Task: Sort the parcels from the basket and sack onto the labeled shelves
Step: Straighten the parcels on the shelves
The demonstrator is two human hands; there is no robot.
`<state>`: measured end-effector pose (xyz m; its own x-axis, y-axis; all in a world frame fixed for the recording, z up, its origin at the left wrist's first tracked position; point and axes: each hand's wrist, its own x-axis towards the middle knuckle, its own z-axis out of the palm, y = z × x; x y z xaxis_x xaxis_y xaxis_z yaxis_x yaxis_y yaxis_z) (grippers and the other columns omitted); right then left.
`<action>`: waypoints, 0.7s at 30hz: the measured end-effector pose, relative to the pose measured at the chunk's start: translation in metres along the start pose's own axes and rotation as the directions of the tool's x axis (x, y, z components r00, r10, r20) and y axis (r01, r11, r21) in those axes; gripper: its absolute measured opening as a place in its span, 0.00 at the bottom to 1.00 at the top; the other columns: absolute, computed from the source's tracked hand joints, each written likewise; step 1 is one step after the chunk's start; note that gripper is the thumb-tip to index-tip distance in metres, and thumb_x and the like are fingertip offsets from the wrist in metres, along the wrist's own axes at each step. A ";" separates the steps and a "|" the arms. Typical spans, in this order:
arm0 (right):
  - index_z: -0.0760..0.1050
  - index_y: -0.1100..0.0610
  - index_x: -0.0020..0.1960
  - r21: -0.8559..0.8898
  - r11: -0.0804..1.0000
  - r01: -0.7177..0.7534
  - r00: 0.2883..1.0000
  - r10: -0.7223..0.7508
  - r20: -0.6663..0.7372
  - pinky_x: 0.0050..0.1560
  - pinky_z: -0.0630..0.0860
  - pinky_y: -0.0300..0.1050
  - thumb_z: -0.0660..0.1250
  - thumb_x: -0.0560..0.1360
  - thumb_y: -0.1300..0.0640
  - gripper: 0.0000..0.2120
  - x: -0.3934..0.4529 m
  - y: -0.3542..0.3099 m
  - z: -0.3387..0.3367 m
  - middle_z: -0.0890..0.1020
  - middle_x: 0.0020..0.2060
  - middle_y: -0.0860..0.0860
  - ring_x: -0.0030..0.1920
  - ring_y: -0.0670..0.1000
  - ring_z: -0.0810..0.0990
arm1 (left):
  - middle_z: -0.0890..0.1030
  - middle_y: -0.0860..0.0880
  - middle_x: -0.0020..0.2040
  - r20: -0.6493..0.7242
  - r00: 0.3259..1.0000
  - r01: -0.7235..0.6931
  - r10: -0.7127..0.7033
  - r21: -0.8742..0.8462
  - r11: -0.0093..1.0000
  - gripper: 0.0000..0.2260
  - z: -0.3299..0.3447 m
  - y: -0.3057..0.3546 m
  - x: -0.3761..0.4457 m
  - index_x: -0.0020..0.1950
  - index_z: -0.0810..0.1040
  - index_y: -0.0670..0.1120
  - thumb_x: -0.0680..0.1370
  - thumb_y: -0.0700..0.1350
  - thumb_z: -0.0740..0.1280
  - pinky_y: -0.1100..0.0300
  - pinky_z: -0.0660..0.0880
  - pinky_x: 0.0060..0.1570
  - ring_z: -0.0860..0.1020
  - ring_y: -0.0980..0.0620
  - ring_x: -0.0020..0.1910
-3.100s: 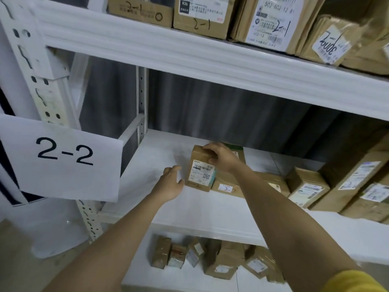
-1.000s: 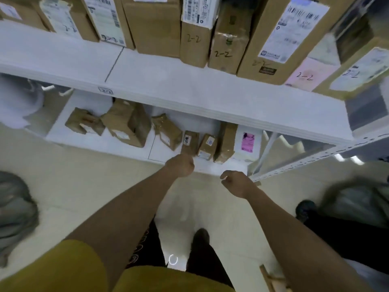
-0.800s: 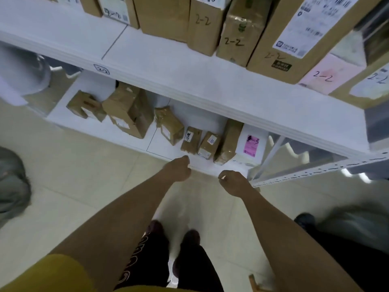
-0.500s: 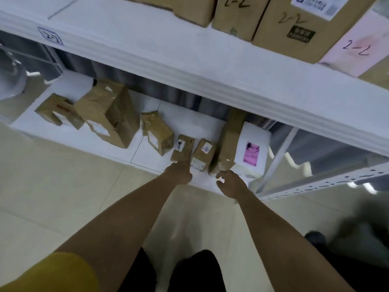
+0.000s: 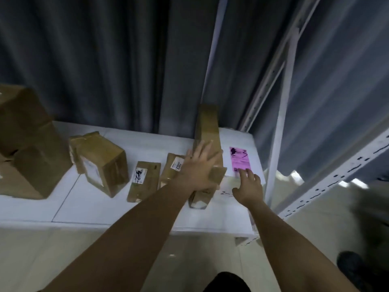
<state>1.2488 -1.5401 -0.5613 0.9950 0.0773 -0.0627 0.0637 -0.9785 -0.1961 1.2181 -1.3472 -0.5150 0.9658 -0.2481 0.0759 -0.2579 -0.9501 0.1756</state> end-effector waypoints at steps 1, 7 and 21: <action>0.55 0.53 0.77 -0.030 1.000 0.003 1.000 -0.003 0.009 0.73 0.60 0.55 0.67 0.74 0.56 0.35 0.001 0.006 0.007 0.59 0.76 0.55 0.73 0.61 0.59 | 0.41 0.46 0.79 -0.013 1.000 -0.006 0.006 0.009 1.000 0.46 0.004 0.002 0.002 0.79 0.47 0.54 0.70 0.65 0.69 0.42 0.43 0.74 0.40 0.43 0.77; 0.38 0.46 0.79 -0.245 0.960 0.139 0.989 -0.119 0.093 0.76 0.42 0.62 0.67 0.77 0.45 0.44 0.017 0.019 0.016 0.39 0.79 0.53 0.77 0.65 0.39 | 0.52 0.45 0.79 -0.094 0.993 0.066 -0.068 -0.027 0.997 0.37 0.012 0.019 0.009 0.76 0.55 0.48 0.74 0.54 0.71 0.51 0.51 0.74 0.48 0.45 0.78; 0.47 0.43 0.79 -0.270 0.945 0.182 0.983 -0.183 0.024 0.71 0.52 0.70 0.58 0.82 0.60 0.32 0.041 0.028 0.032 0.52 0.79 0.51 0.77 0.64 0.51 | 0.45 0.50 0.80 -0.107 0.981 0.152 -0.159 -0.072 0.986 0.42 0.030 0.019 0.020 0.79 0.46 0.51 0.75 0.40 0.71 0.49 0.73 0.64 0.41 0.47 0.78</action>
<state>1.2892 -1.5581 -0.6009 0.9645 0.2595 -0.0489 0.2624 -0.9626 0.0676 1.2335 -1.3757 -0.5393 0.9858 -0.0720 0.1517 -0.1094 -0.9608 0.2549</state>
